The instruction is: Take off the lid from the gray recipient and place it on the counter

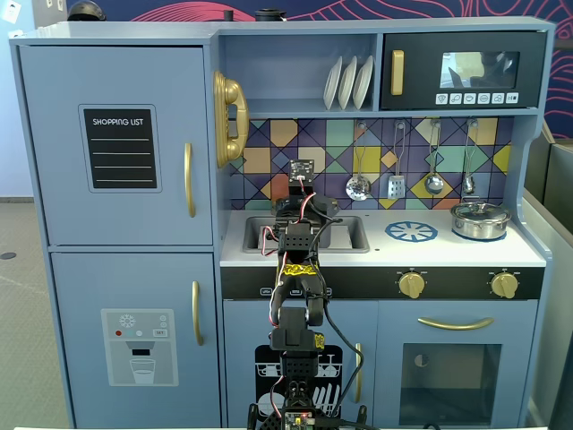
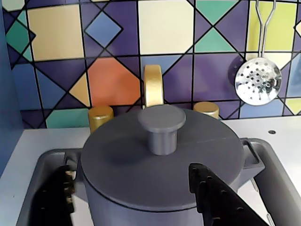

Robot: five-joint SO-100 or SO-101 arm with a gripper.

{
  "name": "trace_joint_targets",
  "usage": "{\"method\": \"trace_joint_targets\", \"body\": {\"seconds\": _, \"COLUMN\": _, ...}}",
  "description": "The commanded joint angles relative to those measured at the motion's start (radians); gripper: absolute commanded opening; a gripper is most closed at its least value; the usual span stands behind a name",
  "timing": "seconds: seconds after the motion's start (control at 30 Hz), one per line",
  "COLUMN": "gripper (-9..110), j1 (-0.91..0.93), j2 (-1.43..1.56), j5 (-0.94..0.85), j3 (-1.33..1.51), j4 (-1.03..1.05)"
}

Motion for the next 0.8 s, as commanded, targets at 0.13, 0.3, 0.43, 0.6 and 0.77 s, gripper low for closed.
{"method": "trace_joint_targets", "body": {"seconds": 0.13, "gripper": 26, "j1": 0.017, "j2": -0.063, "j5": 0.017, "j3": -0.054, "j4": -0.110}}
{"method": "trace_joint_targets", "body": {"seconds": 0.3, "gripper": 25, "j1": 0.017, "j2": -0.121, "j5": 0.014, "j3": -0.037, "j4": -0.196}}
{"method": "trace_joint_targets", "body": {"seconds": 0.43, "gripper": 24, "j1": 0.012, "j2": -0.173, "j5": 0.005, "j3": -0.031, "j4": -0.267}}
{"method": "trace_joint_targets", "body": {"seconds": 0.6, "gripper": 23, "j1": 0.012, "j2": -0.222, "j5": 0.000, "j3": -0.046, "j4": -0.275}}
{"method": "trace_joint_targets", "body": {"seconds": 0.77, "gripper": 23, "j1": 0.015, "j2": -0.285, "j5": -0.008, "j3": -0.104, "j4": -0.253}}
